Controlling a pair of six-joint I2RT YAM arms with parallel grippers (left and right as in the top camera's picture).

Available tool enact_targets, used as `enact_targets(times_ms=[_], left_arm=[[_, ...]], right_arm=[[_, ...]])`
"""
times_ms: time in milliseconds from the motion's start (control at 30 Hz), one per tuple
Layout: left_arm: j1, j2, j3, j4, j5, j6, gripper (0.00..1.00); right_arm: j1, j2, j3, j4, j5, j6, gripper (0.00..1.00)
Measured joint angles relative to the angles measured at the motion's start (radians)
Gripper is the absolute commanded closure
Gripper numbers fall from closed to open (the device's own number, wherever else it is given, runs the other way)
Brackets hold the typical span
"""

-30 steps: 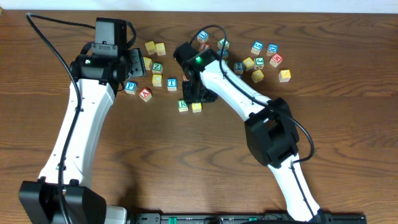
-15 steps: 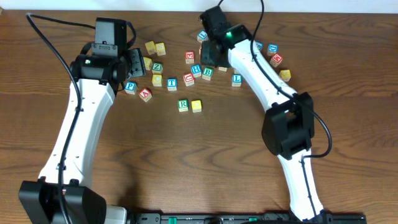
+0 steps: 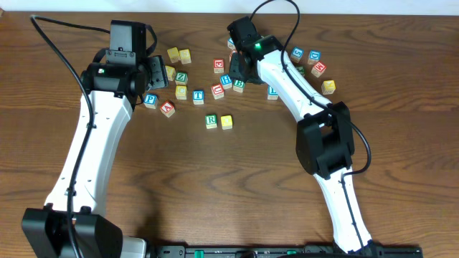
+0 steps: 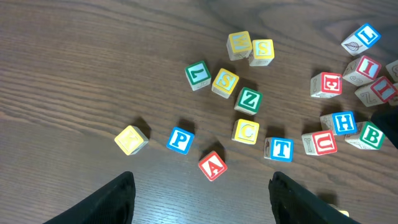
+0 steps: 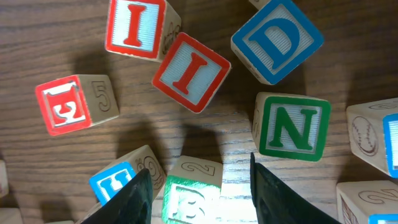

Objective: Spell out ROBOT
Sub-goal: 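Move the right gripper back to the pile over the green B block, then grasp the green B block with the right gripper, place right of O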

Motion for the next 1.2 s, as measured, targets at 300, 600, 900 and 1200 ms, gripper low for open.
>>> enact_targets(times_ms=[300, 600, 900, 1200], left_arm=[[0.0, 0.0, 0.0, 0.0, 0.0, 0.0, 0.31], [0.0, 0.0, 0.0, 0.0, 0.0, 0.0, 0.32], [0.0, 0.0, 0.0, 0.0, 0.0, 0.0, 0.31], [0.0, 0.0, 0.0, 0.0, 0.0, 0.0, 0.32]], right_arm=[[0.009, 0.018, 0.0, 0.001, -0.003, 0.016, 0.54], [0.025, 0.02, 0.0, 0.01, 0.001, 0.019, 0.54], [0.025, 0.022, -0.001, 0.006, 0.002, 0.024, 0.62], [0.018, 0.047, -0.007, 0.003, 0.002, 0.024, 0.59]])
